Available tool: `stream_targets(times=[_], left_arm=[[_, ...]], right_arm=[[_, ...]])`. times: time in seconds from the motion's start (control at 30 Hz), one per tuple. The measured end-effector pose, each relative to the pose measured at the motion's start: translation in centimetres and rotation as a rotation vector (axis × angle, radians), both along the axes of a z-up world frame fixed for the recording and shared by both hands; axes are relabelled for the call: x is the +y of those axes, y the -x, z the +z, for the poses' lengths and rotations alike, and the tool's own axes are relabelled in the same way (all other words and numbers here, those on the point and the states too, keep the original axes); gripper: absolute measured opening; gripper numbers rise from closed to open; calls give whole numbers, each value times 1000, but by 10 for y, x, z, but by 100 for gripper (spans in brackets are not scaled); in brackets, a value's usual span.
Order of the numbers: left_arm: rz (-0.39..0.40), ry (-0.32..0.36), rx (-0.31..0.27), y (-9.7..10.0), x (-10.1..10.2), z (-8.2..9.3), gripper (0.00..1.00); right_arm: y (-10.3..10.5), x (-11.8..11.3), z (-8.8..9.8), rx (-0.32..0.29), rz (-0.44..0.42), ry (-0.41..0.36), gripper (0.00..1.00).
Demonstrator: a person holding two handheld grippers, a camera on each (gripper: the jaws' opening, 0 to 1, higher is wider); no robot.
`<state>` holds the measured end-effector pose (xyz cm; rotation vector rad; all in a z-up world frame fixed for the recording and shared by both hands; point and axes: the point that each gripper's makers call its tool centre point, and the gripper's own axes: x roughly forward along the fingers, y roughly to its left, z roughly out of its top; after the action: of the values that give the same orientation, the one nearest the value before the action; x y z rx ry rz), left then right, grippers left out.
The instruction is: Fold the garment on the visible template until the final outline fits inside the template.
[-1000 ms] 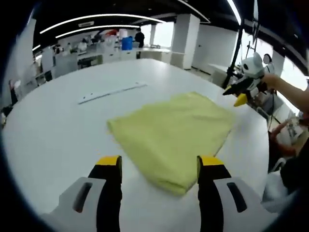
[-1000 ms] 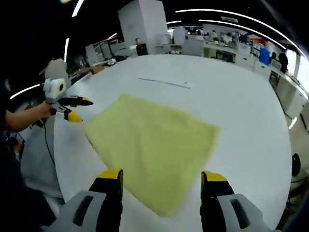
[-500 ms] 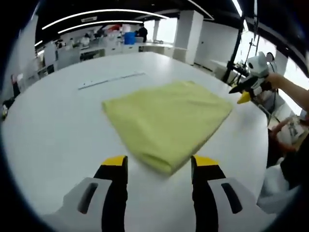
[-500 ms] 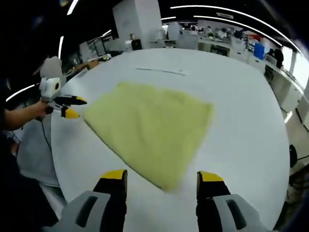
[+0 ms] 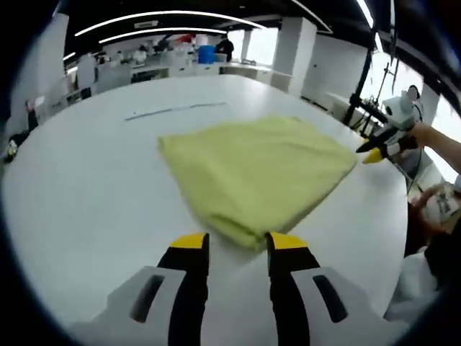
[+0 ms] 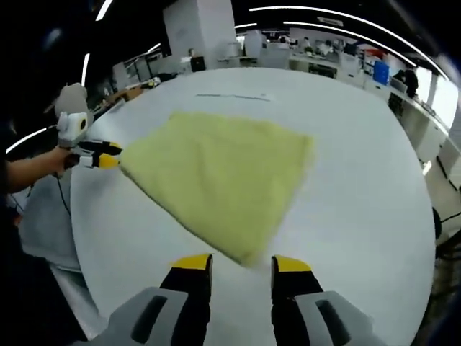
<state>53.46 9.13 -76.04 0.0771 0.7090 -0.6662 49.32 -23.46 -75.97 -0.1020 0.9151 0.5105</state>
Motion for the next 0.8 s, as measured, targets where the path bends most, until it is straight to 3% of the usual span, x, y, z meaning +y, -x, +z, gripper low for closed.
stream_targets(times=[0.13,0.47,0.7,0.8], left_arm=[[-8,5,4,2,-3,-1,21],[-15,41,21,6,-7,-5,10],[-9,65,54,11,-6,-5,5],[-14,59,41,12,-3,-4,0]], right_arm=[[2,-3,-7,21,-30,3,20],[-3,-3,-9,-3,-72,-41,10],[-3,-1,-10,-15,-49,-38,6],[-3,-2,-10,-20,-36,-24,4]])
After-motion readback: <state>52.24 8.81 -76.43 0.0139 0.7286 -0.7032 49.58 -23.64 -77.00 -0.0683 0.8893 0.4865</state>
